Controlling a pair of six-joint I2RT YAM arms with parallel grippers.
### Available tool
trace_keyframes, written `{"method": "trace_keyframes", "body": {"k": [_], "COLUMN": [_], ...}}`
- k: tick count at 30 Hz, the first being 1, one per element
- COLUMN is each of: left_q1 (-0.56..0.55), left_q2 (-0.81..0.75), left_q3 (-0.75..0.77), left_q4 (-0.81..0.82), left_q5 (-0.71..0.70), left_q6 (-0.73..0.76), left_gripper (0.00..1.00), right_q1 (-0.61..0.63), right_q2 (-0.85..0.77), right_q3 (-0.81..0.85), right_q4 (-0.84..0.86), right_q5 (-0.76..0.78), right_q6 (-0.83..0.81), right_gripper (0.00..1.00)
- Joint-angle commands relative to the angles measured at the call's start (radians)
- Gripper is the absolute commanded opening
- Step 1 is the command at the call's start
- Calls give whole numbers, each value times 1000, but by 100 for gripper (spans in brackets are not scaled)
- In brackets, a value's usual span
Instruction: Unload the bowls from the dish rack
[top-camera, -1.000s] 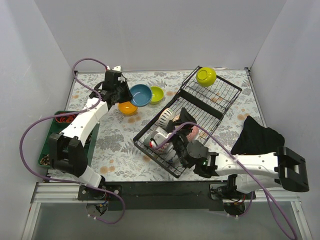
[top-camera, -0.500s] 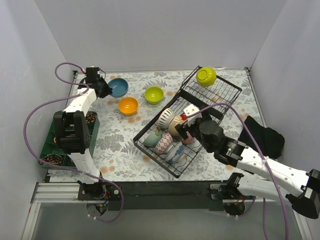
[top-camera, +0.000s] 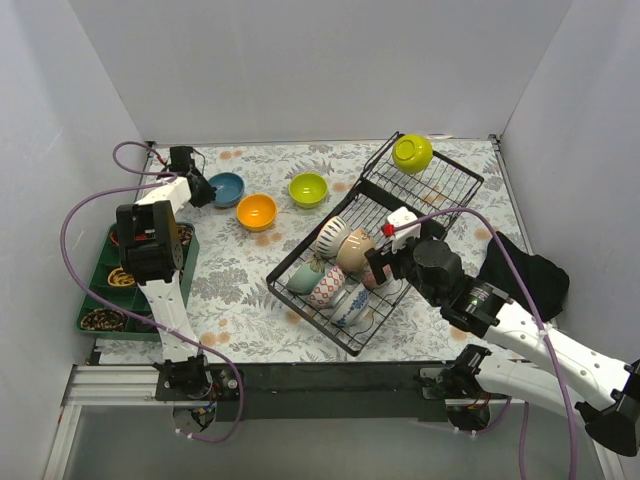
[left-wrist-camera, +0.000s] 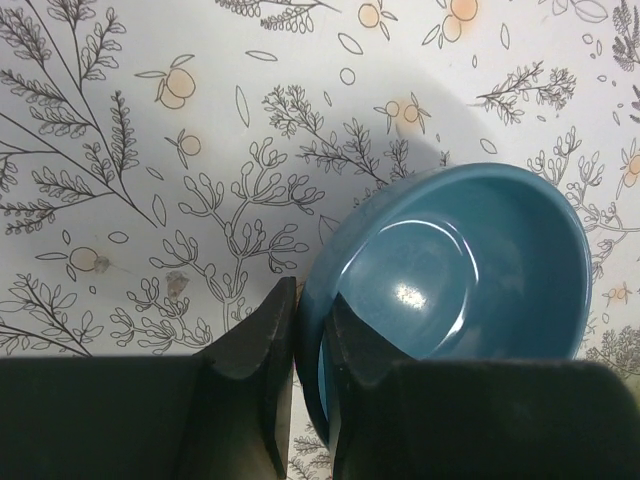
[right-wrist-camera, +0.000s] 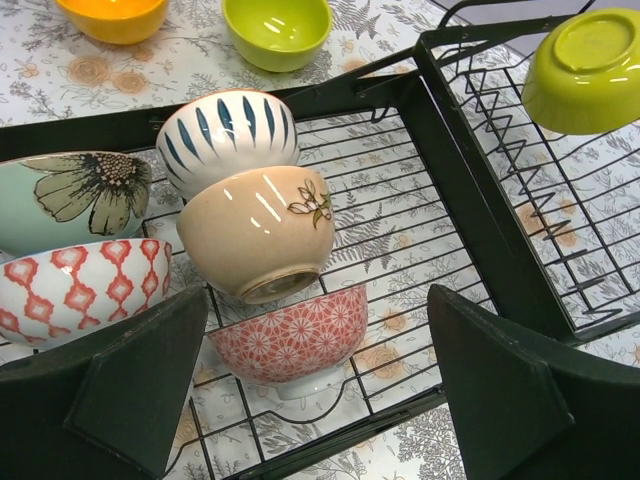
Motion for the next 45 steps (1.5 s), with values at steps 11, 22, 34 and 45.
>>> {"method": "trace_keyframes", "body": {"k": [11, 22, 34, 45], "left_q1": [-5, -69, -316, -345], "left_q2": [-188, -538, -927, -996], "left_q3": [-59, -220, -515, -641], "left_q4": [38, 38, 72, 98], "left_q5": [-10, 154, 189, 155], "left_q6": [24, 30, 165, 182], "left_gripper": [69, 98, 98, 98], "right_q1": [-220, -616, -875, -923], "right_q2": [18, 195, 609, 1049], "right_q3": [26, 198, 447, 782], "right_q4": [4, 76, 281, 344], "right_q5": [-151, -460, -682, -789], "right_q6": [37, 111, 258, 223], "right_gripper": [99, 98, 98, 98]}}
